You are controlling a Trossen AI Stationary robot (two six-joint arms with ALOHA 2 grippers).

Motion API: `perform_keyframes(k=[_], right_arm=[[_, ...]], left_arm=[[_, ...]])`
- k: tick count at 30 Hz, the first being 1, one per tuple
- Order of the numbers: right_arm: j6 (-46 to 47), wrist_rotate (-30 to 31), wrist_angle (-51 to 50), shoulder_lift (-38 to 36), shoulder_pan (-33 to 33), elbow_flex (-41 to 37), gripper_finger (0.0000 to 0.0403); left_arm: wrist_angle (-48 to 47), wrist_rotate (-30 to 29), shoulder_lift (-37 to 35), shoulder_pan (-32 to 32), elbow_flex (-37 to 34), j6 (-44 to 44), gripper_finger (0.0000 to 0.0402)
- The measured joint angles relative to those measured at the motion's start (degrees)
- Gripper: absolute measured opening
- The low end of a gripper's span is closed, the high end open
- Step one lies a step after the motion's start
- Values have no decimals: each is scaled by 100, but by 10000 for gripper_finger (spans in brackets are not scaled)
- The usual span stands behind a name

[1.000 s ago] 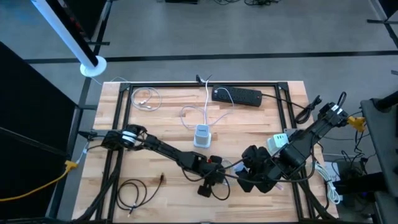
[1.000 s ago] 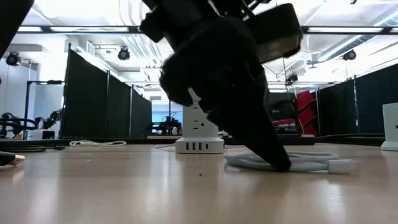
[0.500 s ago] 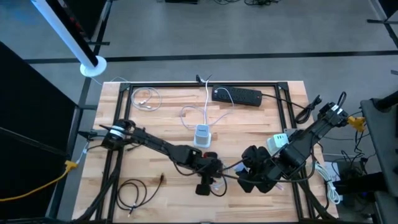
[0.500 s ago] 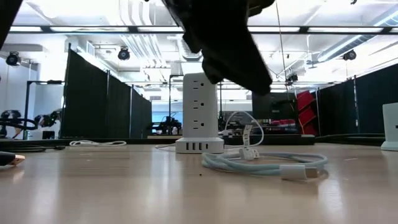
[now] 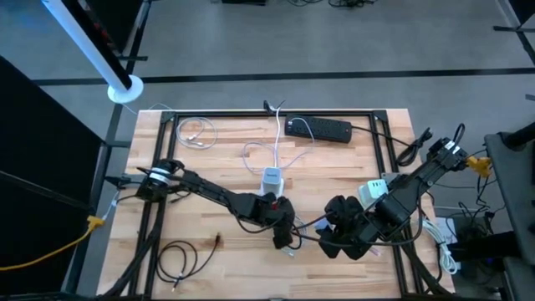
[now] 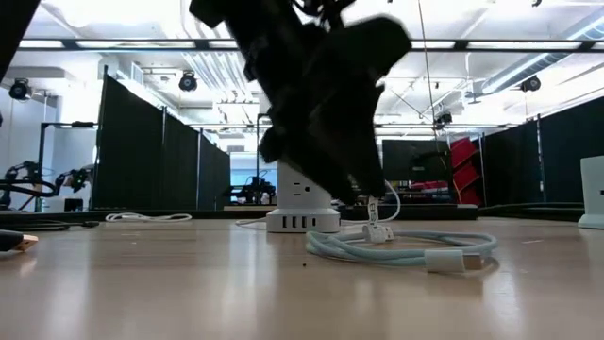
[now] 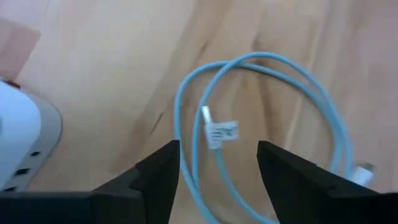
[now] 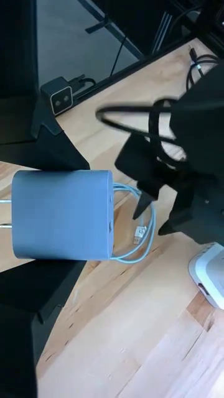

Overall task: Insert USB
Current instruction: Insert the right white charger cable into the purple charger adapter

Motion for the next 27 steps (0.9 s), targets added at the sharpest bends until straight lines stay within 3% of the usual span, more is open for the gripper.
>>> perform_keyframes(k=[8,18,22,27], right_arm=[[-139,141,32,0,0,0,190],[-229,308,40,171,0,-2,190],[-266,308,42,312,0,-2,190],[-295,310,43,519,-23,-4,190]], left_arm=[[914,-2,0,7,-652,-230,168],[1691,144,-4,-18,-977,-291,137],[1744,138,-11,-27,-1015,-31,138],[2062,144,-9,-129,-1004,634,167]])
